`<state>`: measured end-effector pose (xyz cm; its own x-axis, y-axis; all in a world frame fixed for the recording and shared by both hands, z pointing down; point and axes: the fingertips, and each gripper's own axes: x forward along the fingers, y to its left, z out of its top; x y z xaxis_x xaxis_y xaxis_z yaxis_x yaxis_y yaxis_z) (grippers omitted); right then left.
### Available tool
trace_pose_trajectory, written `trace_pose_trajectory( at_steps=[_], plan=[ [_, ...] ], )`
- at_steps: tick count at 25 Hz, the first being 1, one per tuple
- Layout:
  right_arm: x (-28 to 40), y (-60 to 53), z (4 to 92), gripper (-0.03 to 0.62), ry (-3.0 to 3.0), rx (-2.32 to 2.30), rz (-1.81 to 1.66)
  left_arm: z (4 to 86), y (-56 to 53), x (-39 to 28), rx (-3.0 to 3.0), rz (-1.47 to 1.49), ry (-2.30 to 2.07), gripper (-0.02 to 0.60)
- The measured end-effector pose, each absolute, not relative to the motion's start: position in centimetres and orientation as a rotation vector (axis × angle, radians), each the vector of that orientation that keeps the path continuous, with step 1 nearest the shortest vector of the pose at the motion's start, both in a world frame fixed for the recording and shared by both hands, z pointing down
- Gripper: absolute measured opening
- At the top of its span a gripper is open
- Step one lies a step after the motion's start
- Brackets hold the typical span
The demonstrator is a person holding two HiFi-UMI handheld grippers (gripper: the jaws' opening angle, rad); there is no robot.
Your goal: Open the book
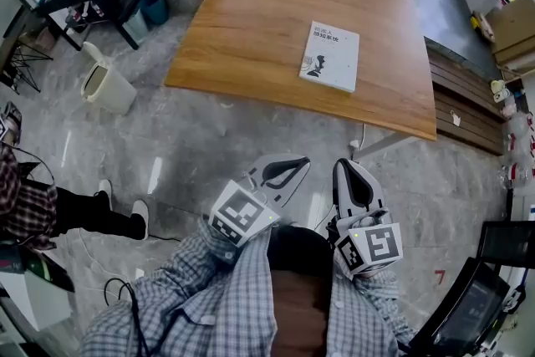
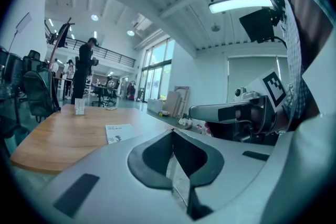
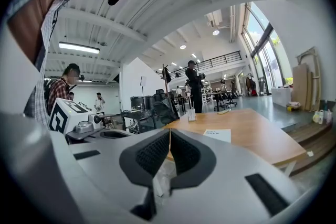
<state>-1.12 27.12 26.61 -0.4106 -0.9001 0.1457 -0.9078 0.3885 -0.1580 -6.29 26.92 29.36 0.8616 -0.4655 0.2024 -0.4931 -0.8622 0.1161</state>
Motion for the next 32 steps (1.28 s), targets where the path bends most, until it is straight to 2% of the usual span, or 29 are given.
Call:
trace_pose_trajectory(
  at_steps=[18,32],
  plan=[
    [1.5,27.7,26.5,0.020,-2.477,1.831,0.313,29.0,26.9,-6.4,2.910,0.262,-0.695,0.000],
    [0.9,27.4,26.2,0.020,-2.511,1.758,0.280,28.4,27.2,-6.6,2.921,0.262,-0.747,0.000]
  ],
)
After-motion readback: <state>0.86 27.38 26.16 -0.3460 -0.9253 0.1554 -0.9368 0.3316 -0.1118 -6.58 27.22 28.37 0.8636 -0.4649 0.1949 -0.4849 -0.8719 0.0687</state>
